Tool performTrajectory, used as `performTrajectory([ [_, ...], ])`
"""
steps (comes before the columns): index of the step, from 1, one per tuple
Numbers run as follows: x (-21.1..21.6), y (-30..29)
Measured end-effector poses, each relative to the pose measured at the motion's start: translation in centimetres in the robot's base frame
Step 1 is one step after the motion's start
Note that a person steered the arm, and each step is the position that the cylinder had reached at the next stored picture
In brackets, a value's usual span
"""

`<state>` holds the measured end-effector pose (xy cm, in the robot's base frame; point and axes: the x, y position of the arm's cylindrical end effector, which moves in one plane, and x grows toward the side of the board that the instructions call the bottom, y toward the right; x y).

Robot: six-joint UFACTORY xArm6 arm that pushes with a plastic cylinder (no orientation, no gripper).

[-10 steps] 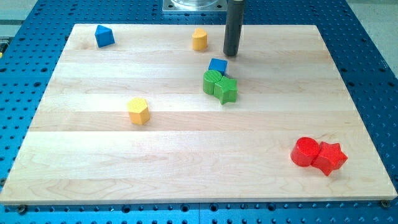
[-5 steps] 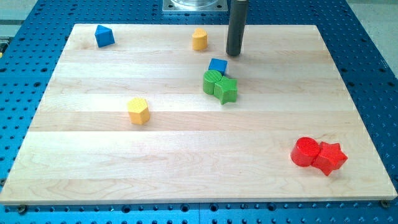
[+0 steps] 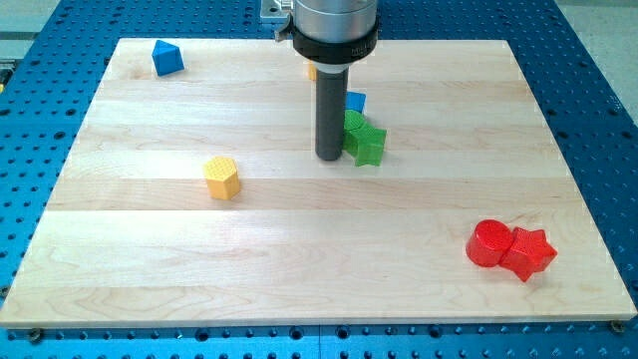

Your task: Move the green star to the top right side

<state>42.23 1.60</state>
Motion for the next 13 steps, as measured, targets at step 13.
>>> performTrajectory([
  [13, -9.6, 11.0],
])
